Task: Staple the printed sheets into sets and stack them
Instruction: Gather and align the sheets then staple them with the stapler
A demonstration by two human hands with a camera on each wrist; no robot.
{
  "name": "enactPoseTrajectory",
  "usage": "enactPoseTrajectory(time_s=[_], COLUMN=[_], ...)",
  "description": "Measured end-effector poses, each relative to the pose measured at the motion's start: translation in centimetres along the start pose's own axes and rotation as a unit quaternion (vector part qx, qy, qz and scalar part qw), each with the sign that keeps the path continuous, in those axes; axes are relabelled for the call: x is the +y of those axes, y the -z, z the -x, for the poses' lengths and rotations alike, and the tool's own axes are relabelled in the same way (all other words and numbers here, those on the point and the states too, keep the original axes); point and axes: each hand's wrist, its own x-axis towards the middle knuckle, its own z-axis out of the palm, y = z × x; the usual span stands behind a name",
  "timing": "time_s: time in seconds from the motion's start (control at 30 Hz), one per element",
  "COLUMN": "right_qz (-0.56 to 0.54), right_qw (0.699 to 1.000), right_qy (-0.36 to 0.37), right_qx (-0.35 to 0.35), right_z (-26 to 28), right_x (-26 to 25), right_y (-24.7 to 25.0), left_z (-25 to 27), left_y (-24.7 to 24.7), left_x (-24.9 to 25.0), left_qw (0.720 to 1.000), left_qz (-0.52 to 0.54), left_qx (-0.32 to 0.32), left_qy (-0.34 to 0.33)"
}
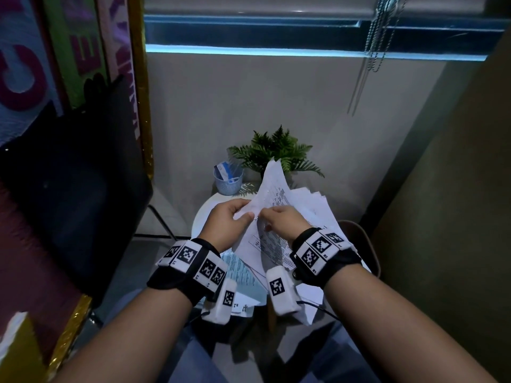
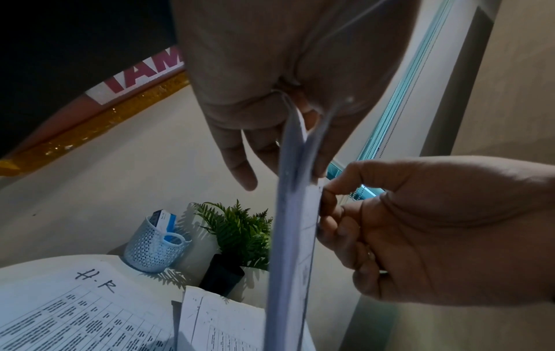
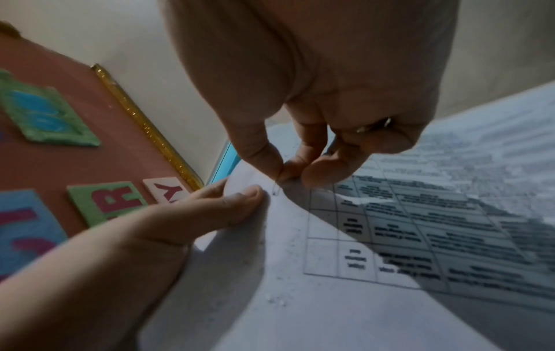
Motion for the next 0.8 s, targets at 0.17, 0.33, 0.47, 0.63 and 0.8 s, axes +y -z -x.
enactPoseTrajectory(time_s=[0.17,0.33,0.47,0.63,0.8], right_qz=[0.042,0.047,0.035,0.032,0.086], right_qw=[0.996,0.995,0.984,0.982,0.939], right_qy=[0.073,0.074,0.118,0.029,-0.069], right_qx=[0.034,0.050,0.132,0.184,0.325], right_z=[0.0,-0.9,-2.1,-4.3,-7.1], right_x=[0.8,0.0,-0.6,2.7,6.5], right_y=[0.2,1.2,3.7,8.6,15.9], left_z=[-0.3,-0.7,-1.1,-2.3,-3.3], left_y=[-0.2,-0.3,0.0,0.2,0.0], left_x=[0.2,0.3,-0.5,-1.4,-1.7], left_qw=[1.000,0.999,0.998,0.994,0.989], left_qz=[-0.013,-0.037,-0.056,-0.078,-0.118], left_qx=[-0.001,-0.016,-0.008,0.017,0.053], left_qy=[0.000,0.013,0.042,0.071,0.077])
